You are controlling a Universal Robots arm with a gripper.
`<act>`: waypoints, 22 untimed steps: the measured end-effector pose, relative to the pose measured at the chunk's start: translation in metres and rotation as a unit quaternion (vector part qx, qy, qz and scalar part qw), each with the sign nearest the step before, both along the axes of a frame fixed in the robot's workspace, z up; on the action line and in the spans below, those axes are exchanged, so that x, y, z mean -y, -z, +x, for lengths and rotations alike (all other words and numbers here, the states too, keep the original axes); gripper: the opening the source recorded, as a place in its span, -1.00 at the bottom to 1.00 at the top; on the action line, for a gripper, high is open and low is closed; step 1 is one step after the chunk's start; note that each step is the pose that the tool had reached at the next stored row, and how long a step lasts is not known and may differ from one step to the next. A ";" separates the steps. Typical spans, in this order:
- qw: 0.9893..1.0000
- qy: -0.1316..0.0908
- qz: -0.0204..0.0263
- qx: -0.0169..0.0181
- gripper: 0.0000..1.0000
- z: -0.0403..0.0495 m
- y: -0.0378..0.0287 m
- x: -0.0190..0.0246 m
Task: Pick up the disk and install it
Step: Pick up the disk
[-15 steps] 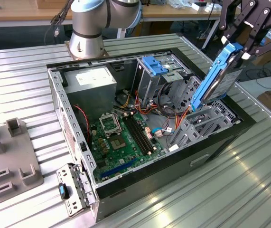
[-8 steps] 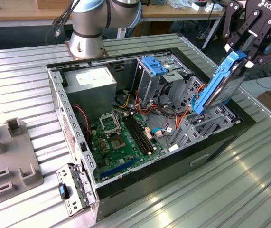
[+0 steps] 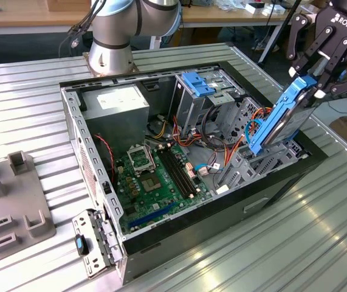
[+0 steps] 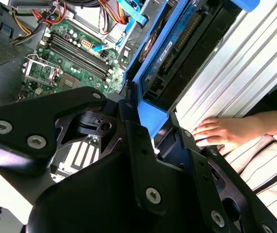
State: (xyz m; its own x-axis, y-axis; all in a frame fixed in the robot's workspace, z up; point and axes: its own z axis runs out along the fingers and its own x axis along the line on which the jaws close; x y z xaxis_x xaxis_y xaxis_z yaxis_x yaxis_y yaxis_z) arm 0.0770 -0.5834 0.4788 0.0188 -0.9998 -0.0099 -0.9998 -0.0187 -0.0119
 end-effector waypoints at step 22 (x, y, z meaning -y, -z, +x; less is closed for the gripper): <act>1.000 0.001 0.000 0.000 -0.26 0.0003 0.0220 -0.0076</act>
